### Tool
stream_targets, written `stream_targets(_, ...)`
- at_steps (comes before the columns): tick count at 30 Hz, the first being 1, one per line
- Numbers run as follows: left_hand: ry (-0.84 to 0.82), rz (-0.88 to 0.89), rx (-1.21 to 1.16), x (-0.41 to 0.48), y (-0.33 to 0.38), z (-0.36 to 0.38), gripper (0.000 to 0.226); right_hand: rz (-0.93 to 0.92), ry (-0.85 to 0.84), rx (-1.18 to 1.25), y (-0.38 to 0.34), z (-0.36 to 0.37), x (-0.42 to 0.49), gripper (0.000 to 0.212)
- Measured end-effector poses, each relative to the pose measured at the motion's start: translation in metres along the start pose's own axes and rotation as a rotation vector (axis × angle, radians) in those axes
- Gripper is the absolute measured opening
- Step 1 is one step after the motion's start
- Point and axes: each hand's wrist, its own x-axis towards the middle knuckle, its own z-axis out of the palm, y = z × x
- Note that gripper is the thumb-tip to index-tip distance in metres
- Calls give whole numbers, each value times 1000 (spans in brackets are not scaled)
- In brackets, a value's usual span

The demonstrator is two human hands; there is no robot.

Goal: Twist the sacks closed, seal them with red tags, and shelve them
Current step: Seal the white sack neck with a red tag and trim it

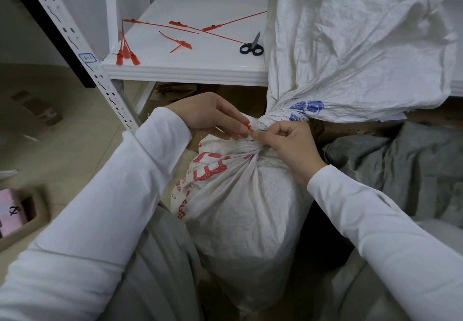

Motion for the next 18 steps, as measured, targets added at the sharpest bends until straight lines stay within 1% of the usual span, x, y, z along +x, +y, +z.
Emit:
stream_targets(3, 16, -8, -39, 0, 1, -2, 21, 7, -29, -11, -2, 0, 0, 26)
stream_targets(7, 14, -16, -73, -1, 1, -3, 21, 14, -39, -13, -4, 0, -1, 16)
stream_targets(12, 10, -7, -26, 0, 2, 9, 37, 7, -41, -35, -4, -1, -3, 14)
stream_targets(16, 21, -10, -26, 0, 3, 10, 24, 14, -35, -40, -5, 0, -4, 13)
stream_targets(18, 18, -32, -20, 2, 4, 8, 27, 10, -28, -48, -5, 0, -3, 14)
